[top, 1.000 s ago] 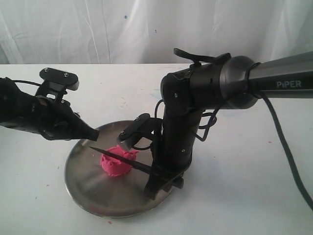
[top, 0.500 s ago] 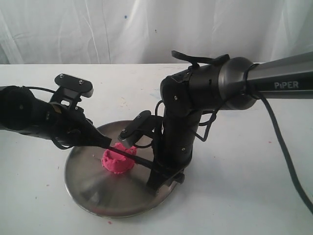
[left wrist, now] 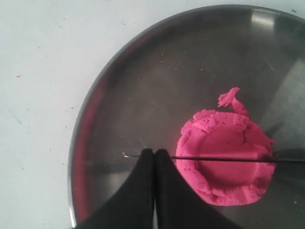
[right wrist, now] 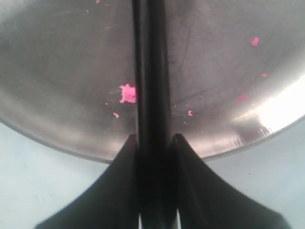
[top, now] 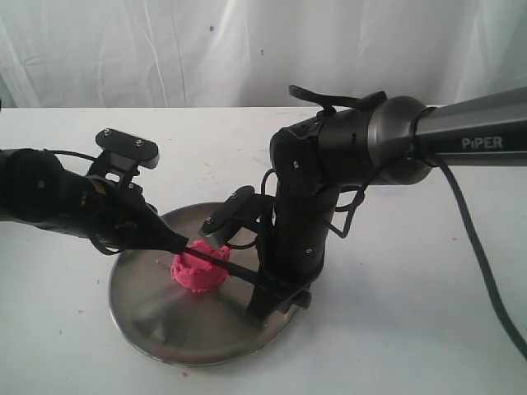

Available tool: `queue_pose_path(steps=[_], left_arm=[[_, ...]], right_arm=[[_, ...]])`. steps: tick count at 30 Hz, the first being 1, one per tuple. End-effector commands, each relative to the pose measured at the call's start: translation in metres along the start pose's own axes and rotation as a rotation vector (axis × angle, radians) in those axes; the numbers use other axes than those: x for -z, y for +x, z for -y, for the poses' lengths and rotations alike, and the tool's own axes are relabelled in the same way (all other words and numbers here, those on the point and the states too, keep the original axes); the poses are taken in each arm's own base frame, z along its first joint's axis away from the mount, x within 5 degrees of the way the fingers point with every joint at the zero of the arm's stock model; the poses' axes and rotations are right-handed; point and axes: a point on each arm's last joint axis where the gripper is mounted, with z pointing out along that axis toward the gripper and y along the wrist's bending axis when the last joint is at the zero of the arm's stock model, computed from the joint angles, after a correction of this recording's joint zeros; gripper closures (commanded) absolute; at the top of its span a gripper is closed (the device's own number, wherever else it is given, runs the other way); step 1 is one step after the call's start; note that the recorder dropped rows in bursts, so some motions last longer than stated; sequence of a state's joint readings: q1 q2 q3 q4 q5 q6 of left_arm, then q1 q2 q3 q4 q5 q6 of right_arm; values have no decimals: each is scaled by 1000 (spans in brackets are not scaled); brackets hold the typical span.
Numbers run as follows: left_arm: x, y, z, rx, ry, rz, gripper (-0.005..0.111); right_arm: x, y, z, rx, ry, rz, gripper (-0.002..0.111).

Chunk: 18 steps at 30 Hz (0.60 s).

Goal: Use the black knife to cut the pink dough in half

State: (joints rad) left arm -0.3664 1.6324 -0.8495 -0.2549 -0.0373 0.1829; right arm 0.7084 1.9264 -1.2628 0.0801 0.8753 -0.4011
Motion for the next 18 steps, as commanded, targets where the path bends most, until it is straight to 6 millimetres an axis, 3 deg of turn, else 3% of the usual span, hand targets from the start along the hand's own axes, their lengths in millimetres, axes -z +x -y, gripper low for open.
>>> queue_pose_path(steps=[1,8,18], left_arm=[[-7,2,1,-4,-2,-8,107],[-20,7,-1,-3,-14,-18,107],[-30,11,-2,-2,-25,-22,107]], right_arm=[[0,0,1,-6,2,-1,108],[-3,-1,2,-7,2,-1,108],[-27,0,2,-14,-25,-60,108]])
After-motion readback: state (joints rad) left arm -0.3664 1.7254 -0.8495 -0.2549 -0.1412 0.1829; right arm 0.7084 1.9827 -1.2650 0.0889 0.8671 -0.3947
